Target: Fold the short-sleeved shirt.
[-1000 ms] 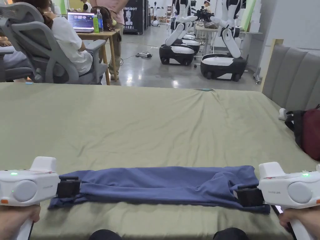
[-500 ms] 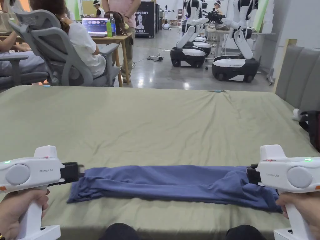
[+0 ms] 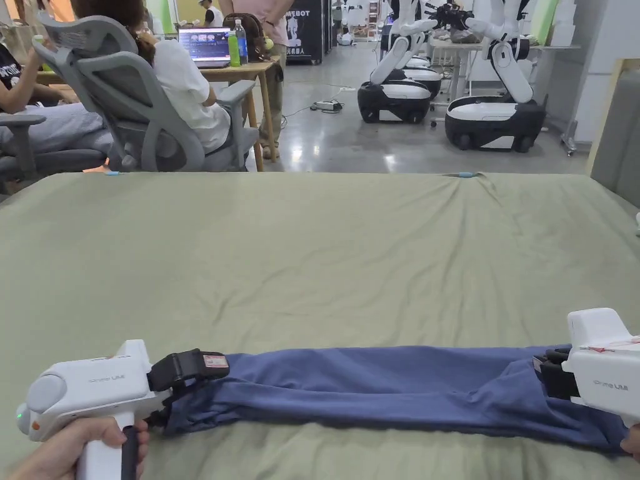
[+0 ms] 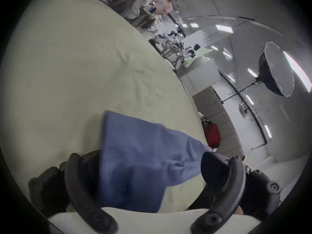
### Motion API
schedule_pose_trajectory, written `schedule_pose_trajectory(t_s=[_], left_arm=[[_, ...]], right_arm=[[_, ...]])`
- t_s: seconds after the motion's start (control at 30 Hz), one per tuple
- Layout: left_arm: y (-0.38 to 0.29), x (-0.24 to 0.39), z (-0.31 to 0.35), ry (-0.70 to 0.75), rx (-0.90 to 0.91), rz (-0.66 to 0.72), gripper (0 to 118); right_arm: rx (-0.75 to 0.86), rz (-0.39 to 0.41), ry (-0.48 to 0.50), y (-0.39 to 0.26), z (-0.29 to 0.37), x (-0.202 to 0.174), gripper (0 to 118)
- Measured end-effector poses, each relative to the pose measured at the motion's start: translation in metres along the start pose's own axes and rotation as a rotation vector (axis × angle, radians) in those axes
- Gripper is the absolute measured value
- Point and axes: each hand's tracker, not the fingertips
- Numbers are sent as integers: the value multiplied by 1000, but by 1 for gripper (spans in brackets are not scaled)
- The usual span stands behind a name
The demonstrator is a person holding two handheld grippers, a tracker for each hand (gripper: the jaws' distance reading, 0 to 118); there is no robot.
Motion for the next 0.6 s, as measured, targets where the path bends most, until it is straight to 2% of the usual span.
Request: schedule_pose_trajectory(t_s=[0.07, 0.1, 0.13, 0.17, 0.2, 0.27, 0.33, 0.47, 0.6], left_arm=[[10, -3, -21, -16, -40, -30, 112], [11, -1, -27, 6, -40, -77, 108], [13, 1, -30, 17, -35, -103, 81], [12, 4, -29, 40, -19, -115, 36], [10, 7, -29, 73, -7, -115, 18], [13, -2, -31, 125, -51, -67, 18], [10, -2, -23, 64, -36, -78, 18], [19, -11, 6, 104, 7, -69, 18], [34, -27, 56, 250, 106, -89, 18]], right_arm=[[-1, 6, 4, 3, -1, -5, 0], [1, 10, 6, 3, 1, -8, 0], [2, 13, 6, 4, 1, -10, 0], [4, 14, 5, 5, 1, -11, 0], [5, 13, 5, 5, 0, -12, 0], [4, 12, 4, 4, -5, -9, 0], [2, 10, 4, 4, -7, -11, 0], [2, 11, 16, 5, -7, -14, 0], [6, 24, 15, 8, -8, -18, 0]])
